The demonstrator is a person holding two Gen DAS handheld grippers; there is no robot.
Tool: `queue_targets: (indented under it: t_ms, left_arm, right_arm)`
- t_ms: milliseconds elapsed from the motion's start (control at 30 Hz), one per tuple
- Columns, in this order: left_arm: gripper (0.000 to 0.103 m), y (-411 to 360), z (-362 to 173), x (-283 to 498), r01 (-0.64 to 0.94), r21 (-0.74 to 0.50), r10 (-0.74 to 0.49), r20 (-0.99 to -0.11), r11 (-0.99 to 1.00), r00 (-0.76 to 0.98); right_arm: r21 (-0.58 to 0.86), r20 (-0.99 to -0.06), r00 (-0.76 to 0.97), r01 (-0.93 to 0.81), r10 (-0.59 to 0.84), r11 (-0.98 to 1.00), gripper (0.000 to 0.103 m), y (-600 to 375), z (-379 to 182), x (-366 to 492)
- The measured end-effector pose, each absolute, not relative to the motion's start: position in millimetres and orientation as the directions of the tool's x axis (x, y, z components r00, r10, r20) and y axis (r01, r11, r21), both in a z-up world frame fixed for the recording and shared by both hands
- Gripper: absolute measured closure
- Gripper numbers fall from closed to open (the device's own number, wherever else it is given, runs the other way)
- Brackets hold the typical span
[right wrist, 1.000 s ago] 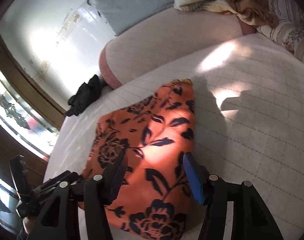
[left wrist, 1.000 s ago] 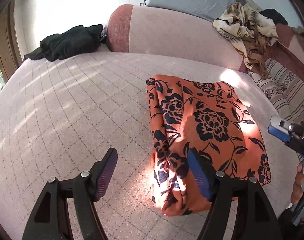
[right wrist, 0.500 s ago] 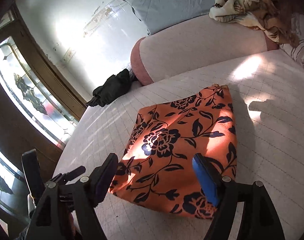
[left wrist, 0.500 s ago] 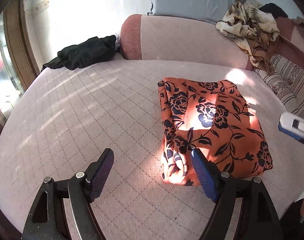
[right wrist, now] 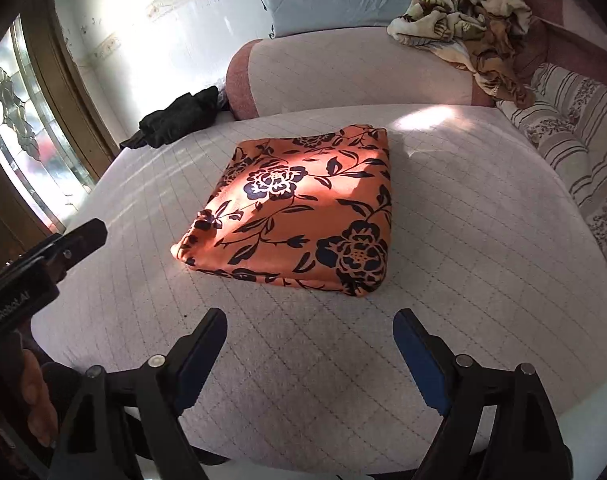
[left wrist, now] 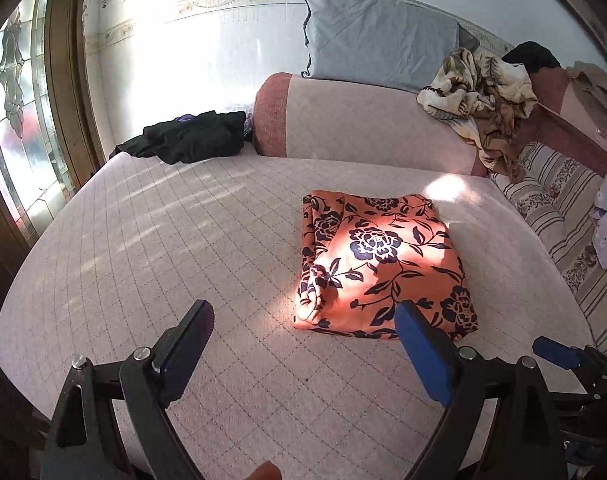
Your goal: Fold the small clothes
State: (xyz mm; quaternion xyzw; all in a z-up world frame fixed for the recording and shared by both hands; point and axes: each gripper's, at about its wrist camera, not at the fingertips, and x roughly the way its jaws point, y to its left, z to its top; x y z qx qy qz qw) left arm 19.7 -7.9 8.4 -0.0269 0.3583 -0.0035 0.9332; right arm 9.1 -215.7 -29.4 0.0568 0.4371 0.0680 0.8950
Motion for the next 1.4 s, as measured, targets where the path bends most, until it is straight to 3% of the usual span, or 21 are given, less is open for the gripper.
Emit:
queue_targets:
  t_ms: [167,300,733,1400]
  left_arm:
    - [0.009,-9.7,13.2,12.9,0.007,-0.081,-0.061,-0.683,0.997,0.728]
    - [0.001,-10.4,16.7,11.1,-0.002,-0.087,-0.058,-0.678,0.996,0.733]
    - [0.001,-14.6,11.5,27.2,-0.024,-0.016,0.006,-0.69,1.0,0.724]
    - [0.001,-14.6,-5.0,54.6,-0.029,-0.024,0.003,-0.725,0.999,0.689]
  right_arm:
    - [0.117,-0.763,0.633,-0.064,0.131,0.991,0.015,-213.8,-13.4,1.8]
    - [0.106,-0.763,0.635,-0.063,0.122,0.992,0.015,-213.8,-6.9,4.8]
    - [0.025,-0.777,0.629,-0.019,0.032,0.999,0.014,-217.8,-12.0,18.5]
    - [0.011,-0.769,0.638,0.074,-0.039,0.997,0.014,-225.7,-17.6,44.1]
